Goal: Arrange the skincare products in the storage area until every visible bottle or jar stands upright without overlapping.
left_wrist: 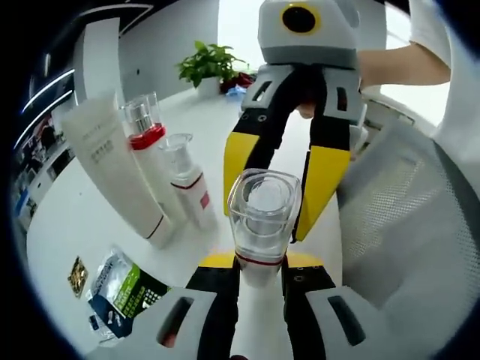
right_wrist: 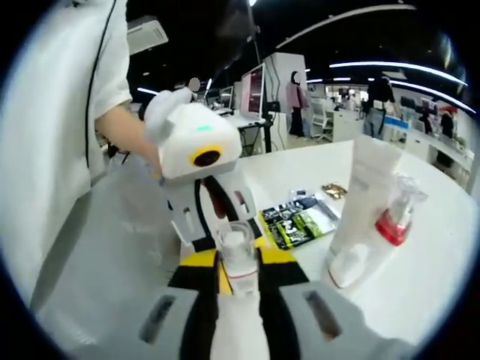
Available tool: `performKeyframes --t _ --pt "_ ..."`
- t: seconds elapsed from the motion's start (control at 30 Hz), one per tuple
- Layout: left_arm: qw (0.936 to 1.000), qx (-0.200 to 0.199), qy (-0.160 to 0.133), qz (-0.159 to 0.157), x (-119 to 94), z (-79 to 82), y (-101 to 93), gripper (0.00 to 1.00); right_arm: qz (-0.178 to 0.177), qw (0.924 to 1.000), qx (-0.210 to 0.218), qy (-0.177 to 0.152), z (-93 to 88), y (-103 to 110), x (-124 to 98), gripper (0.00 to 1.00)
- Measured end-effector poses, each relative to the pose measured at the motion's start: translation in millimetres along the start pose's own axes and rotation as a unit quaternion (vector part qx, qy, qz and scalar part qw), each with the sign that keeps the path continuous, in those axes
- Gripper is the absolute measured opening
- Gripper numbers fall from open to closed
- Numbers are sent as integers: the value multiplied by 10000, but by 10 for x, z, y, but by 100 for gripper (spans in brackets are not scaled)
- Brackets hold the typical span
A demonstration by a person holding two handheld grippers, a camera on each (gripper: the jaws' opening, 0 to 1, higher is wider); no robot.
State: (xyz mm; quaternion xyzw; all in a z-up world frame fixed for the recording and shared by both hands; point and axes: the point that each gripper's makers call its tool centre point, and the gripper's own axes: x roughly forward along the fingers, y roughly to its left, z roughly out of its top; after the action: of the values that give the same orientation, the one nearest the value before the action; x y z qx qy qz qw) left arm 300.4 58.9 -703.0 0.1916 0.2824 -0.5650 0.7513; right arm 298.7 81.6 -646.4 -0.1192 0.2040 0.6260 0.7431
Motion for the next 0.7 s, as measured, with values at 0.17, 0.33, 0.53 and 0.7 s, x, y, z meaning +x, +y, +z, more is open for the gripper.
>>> performKeyframes --t 0.17,0.33,0.53,0.7 --pt "10000 36 58 -27 29 -58 -3 18 -6 9999 -32 101 -56 10 40 19" --pt "10000 -20 -58 -30 53 -41 30 18 -105 9999 32 99 -57 -35 48 19" --pt "9999 46 -133 -62 74 -4 85 18 -288 9989 333 139 -80 -116 55 20" --pt "9998 114 -135 -97 99 16 113 18 -418 9981 421 154 -121 -155 36 23"
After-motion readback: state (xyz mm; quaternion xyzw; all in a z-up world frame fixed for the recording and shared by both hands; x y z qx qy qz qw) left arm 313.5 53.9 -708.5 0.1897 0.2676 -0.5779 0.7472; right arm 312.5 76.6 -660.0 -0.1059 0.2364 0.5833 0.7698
